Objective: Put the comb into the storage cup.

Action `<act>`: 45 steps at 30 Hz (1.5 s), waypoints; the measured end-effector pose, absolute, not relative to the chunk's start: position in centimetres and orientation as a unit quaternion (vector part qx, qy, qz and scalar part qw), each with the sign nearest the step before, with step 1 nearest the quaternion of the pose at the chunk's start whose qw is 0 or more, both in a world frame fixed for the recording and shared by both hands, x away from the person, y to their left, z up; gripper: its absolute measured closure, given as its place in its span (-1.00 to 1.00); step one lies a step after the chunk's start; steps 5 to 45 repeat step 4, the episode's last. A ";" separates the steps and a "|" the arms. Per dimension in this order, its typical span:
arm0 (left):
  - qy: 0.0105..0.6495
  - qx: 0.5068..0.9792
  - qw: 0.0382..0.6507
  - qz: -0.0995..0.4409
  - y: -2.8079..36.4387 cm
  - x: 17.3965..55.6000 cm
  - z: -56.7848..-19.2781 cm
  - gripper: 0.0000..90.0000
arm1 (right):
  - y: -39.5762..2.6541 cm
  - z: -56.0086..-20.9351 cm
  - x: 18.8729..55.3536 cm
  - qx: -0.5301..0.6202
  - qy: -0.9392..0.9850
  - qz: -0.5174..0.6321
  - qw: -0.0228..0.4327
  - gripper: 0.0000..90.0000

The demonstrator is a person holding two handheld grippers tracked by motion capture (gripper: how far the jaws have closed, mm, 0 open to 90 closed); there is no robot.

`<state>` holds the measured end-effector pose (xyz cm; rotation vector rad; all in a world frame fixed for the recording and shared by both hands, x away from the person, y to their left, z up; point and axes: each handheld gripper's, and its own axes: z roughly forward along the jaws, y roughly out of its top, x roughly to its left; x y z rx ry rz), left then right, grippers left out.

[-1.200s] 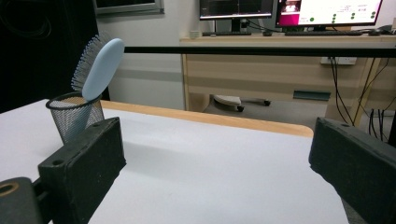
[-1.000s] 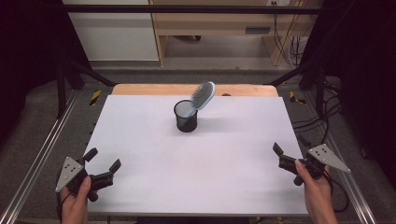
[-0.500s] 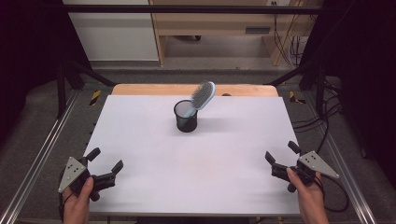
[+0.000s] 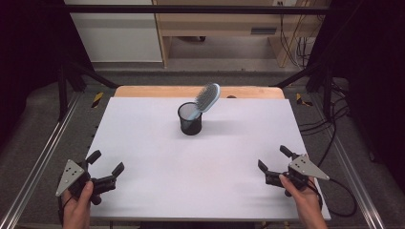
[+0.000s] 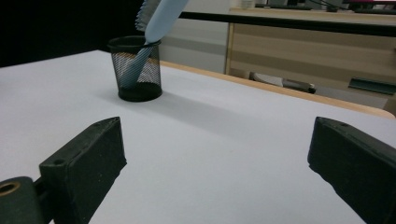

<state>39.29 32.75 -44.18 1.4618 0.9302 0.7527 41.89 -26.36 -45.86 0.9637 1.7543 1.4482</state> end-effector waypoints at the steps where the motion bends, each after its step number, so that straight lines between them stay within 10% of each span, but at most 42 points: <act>1: 0.399 0.627 0.586 0.323 32.7 39.3 -44.2 -0.97 | -26.1 -45.9 41.9 0.363 0.676 0.550 0.330 -0.90; 45: 0.401 0.629 0.584 0.321 32.6 39.4 -44.2 -0.97 | -25.9 -46.1 41.9 0.358 0.682 0.546 0.330 -0.91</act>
